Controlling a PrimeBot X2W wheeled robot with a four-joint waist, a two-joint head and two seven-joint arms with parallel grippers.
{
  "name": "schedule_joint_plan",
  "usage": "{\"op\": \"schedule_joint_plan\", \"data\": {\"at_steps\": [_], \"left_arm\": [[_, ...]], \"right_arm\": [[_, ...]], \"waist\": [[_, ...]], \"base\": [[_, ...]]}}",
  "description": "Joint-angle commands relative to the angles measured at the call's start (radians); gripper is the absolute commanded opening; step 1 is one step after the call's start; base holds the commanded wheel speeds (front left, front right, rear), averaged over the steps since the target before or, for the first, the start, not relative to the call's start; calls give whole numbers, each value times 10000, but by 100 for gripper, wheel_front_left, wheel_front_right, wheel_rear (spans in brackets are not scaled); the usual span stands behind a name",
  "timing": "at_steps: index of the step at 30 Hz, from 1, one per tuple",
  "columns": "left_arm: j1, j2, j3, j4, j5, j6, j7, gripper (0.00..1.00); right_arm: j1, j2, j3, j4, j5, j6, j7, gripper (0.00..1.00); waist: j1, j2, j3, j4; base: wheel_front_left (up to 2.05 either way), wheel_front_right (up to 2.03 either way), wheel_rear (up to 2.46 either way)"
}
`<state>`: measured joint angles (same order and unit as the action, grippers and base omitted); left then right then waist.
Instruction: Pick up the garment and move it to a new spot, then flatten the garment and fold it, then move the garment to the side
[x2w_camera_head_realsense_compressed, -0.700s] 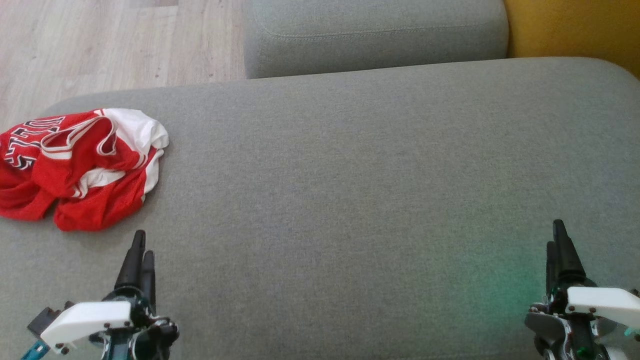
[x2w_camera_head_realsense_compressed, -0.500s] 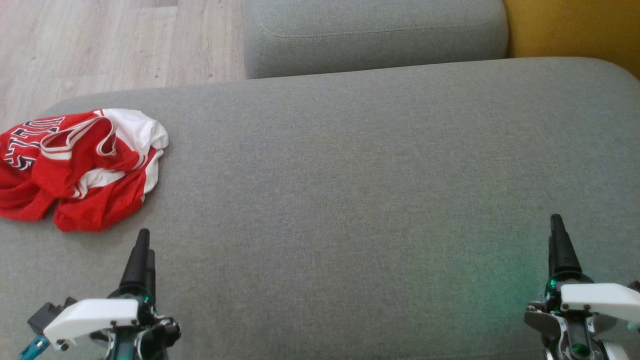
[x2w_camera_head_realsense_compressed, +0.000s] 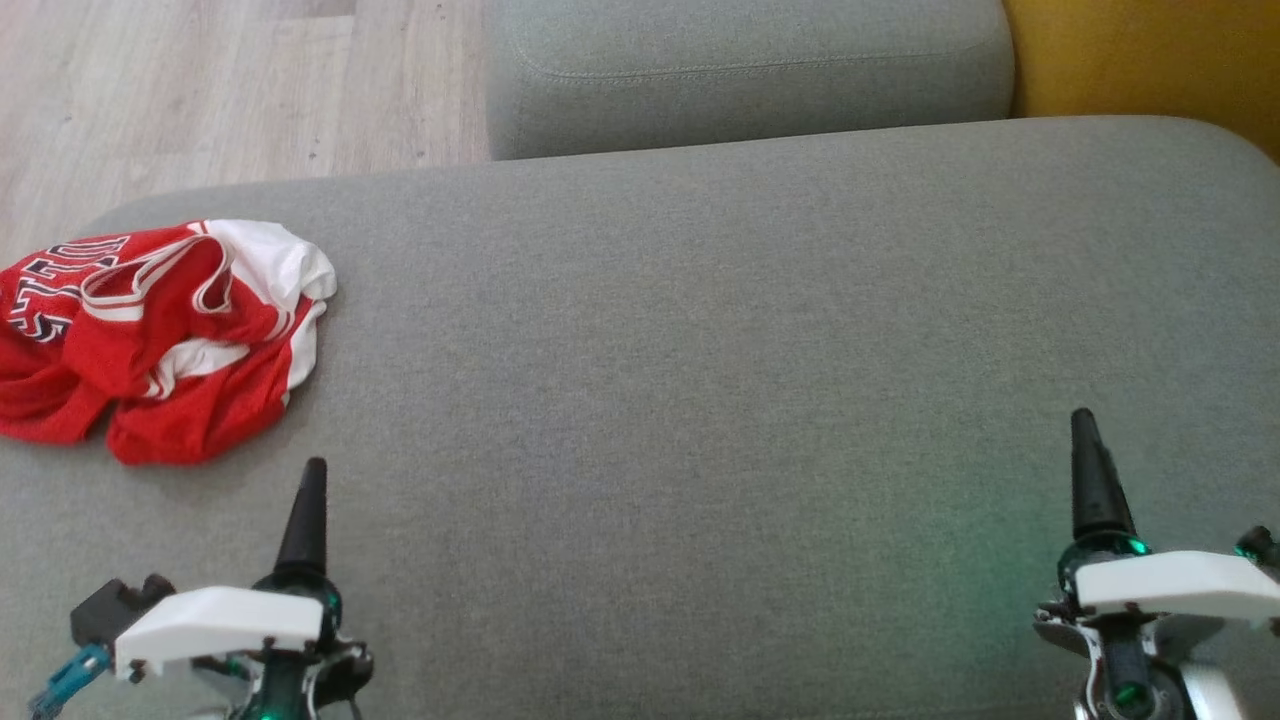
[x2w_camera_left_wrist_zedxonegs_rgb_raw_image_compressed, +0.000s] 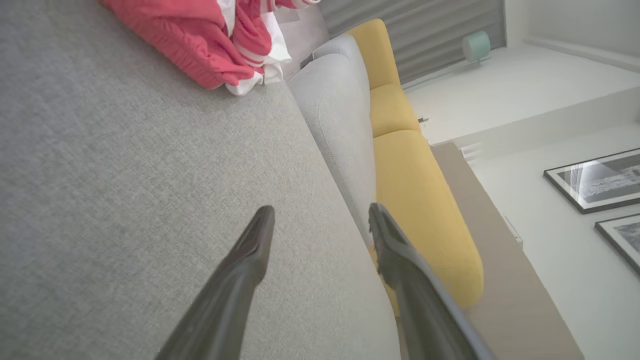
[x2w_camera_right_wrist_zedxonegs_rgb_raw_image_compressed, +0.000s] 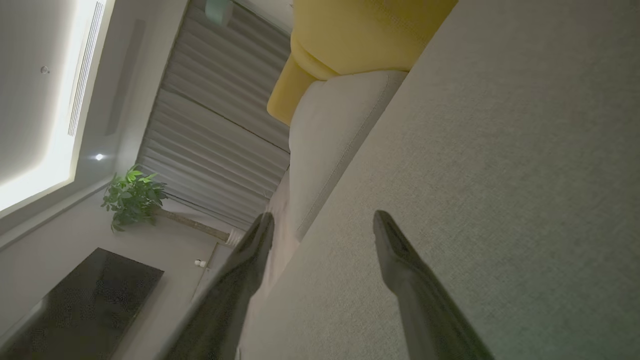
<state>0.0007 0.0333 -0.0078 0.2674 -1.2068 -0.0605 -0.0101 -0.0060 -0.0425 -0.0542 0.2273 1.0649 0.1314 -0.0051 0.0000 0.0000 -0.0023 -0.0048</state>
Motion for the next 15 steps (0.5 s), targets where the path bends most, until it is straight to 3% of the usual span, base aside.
{"op": "schedule_joint_plan", "data": {"at_steps": [1,15], "left_arm": [[-200,171,46,-339,235,27,-91,100],[-86,304,18,-346,2385,180,-500,100]], "right_arm": [[-176,-155,126,-428,-302,-3,-120,100],[-180,-153,419,-504,-2819,-3,-533,100]], "waist": [[0,0,-2,0],[0,0,11,-46]], "base": [[0,0,0],[0,0,0]]}}
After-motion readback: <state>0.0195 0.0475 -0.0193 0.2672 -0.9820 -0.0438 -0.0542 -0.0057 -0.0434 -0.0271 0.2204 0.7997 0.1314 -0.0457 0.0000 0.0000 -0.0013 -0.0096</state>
